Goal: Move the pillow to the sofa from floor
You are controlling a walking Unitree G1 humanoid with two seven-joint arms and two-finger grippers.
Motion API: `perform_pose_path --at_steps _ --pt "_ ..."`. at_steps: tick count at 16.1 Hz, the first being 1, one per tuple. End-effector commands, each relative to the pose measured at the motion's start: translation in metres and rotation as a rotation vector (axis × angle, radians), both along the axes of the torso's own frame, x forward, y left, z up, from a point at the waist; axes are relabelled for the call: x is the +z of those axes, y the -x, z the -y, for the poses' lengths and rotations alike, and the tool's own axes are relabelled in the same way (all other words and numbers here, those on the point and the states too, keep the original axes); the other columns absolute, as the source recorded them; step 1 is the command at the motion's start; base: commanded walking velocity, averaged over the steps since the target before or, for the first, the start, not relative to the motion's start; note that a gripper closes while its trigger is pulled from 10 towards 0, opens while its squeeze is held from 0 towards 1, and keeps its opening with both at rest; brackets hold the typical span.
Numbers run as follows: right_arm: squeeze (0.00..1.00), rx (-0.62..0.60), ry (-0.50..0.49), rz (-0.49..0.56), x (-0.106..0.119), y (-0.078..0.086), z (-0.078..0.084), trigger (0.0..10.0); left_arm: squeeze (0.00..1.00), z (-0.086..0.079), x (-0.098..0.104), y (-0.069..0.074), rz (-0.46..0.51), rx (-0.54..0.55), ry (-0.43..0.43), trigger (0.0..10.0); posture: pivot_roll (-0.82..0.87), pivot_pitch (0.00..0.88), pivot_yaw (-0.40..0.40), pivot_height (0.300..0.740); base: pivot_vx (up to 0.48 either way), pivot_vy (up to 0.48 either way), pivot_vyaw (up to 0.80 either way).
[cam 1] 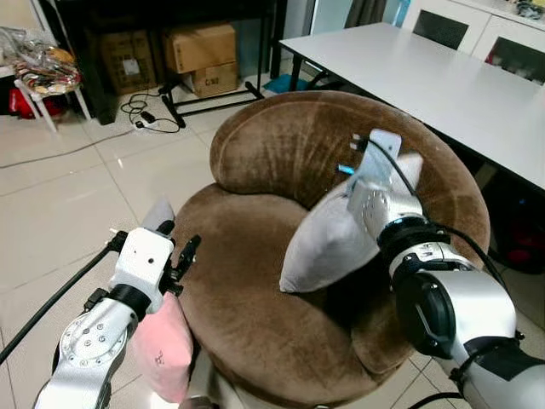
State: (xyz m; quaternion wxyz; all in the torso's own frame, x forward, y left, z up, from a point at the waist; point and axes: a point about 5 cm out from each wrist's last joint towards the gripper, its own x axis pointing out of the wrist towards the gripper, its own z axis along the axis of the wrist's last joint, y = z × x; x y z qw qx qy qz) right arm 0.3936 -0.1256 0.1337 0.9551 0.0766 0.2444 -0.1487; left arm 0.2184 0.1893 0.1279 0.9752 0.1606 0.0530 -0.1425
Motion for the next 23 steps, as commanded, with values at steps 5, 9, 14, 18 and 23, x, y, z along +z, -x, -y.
perform_pose_path --at_steps 5,9,14,18,23 --pt "0.53 0.24 0.021 0.176 0.025 -0.013 -0.015 10.0 0.0 0.002 0.003 -0.002 0.016 -0.008 -0.01 10.0 0.09 0.0 -0.085 0.74 0.0 0.0 0.0" --pt "1.0 0.218 0.04 0.249 0.037 -0.017 -0.001 10.0 0.0 0.0 0.005 -0.003 0.032 0.01 -0.015 10.0 0.1 0.0 -0.097 0.74 0.0 0.0 0.0" --pt "1.0 0.256 0.006 0.359 0.052 -0.022 0.009 10.0 0.0 -0.001 0.005 -0.003 0.041 0.021 -0.023 10.0 0.1 0.0 -0.102 0.74 0.0 0.0 0.0" --pt "1.0 0.357 0.049 0.457 0.042 -0.012 0.016 10.0 0.0 -0.004 0.003 -0.004 0.063 0.132 0.041 10.0 0.08 0.0 -0.098 0.74 0.0 0.0 0.0" --pt "0.0 0.351 0.121 0.48 0.012 0.049 0.033 10.0 0.0 -0.007 0.0 -0.002 0.056 0.195 0.057 10.0 0.06 0.0 -0.094 0.74 0.0 0.0 0.0"
